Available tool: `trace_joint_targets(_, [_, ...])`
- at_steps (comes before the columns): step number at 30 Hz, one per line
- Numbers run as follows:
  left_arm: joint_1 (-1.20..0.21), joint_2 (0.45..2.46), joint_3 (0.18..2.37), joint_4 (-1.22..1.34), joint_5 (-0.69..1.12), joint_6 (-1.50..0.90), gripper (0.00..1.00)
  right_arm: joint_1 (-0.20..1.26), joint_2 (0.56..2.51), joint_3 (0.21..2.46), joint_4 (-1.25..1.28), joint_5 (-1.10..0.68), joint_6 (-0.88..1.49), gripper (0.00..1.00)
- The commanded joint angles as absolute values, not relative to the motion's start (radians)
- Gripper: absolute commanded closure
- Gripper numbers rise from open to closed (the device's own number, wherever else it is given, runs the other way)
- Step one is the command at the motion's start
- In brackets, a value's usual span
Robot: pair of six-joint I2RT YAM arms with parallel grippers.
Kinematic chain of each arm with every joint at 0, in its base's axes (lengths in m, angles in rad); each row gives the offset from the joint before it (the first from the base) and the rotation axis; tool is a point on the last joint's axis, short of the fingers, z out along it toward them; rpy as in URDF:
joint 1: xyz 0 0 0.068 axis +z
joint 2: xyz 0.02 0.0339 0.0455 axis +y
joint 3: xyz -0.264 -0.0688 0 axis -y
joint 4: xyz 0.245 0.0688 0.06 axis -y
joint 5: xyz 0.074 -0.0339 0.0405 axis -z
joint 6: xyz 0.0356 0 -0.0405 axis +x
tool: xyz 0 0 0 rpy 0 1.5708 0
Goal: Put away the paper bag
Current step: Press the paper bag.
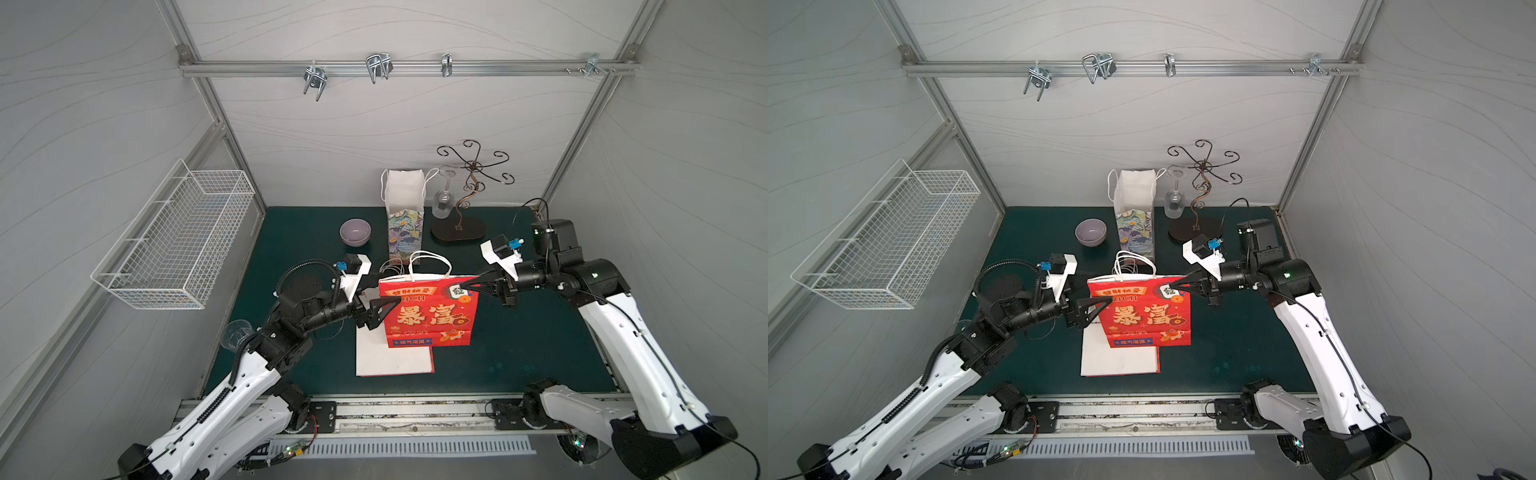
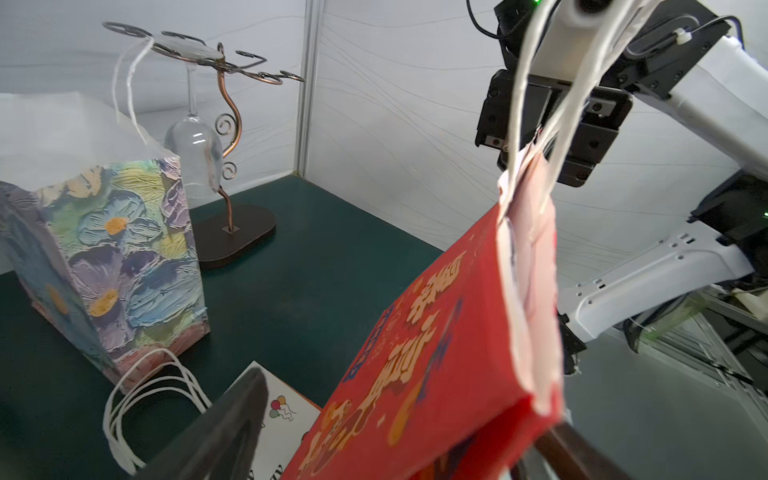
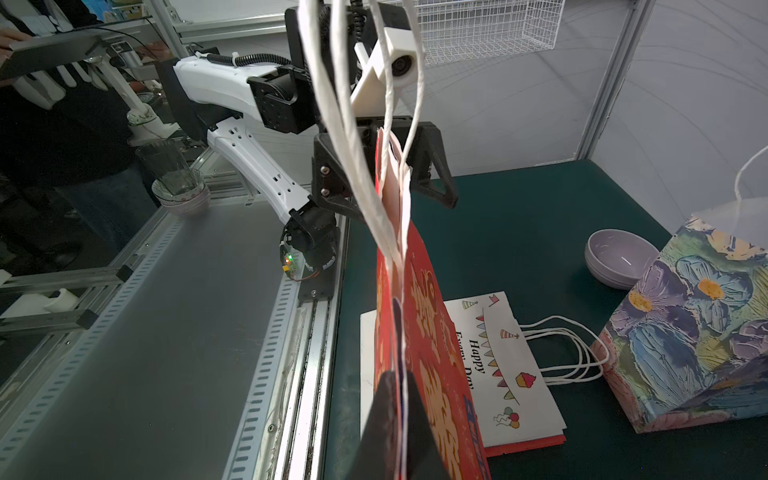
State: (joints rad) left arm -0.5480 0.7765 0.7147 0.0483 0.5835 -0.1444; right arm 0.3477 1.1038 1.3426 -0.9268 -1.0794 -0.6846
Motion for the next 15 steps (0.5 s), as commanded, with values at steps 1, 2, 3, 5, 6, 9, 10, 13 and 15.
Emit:
trace_joint_targets(1, [-0.499, 0.798, 0.734, 0.261, 0.797, -0.24, 0.23, 0.342, 1.126, 1.372, -0.966, -1.129, -0.703, 1.0])
trace_joint_targets(2, [-0.49, 0.809, 0.733, 0.278, 0.82, -0.248, 0.28, 0.342, 1.133, 1.376, -0.969, -1.133, -0.706, 1.0])
trace_joint_targets(3, [-0.485, 0.816, 0.733, 0.292, 0.832, -0.252, 0.33, 0.34, 1.139, 1.38, -0.976, -1.137, -0.708, 1.0])
trace_joint_targets(5, [-0.476, 0.829, 0.733, 0.319, 0.855, -0.258, 0.43, 0.338, 1.151, 1.389, -0.982, -1.145, -0.713, 1.0])
trace_joint_targets(6, [-0.474, 0.833, 0.735, 0.33, 0.864, -0.261, 0.47, 0.336, 1.155, 1.391, -0.982, -1.15, -0.713, 1.0])
trace_joint_targets(9, [-0.472, 0.855, 0.747, 0.356, 0.905, -0.275, 0.6, 0.334, 1.166, 1.397, -0.982, -1.161, -0.712, 1.0])
trace_joint_targets(10, [-0.472, 0.864, 0.753, 0.36, 0.919, -0.278, 0.66, 0.334, 1.17, 1.397, -0.983, -1.163, -0.71, 1.0])
trace_joint_targets(13, [-0.472, 0.876, 0.761, 0.376, 0.942, -0.284, 0.85, 0.332, 1.175, 1.399, -0.982, -1.163, -0.703, 1.0])
trace_joint_targets(15, [-0.472, 0.878, 0.761, 0.372, 0.946, -0.278, 1.0, 0.331, 1.169, 1.394, -0.981, -1.162, -0.695, 1.0])
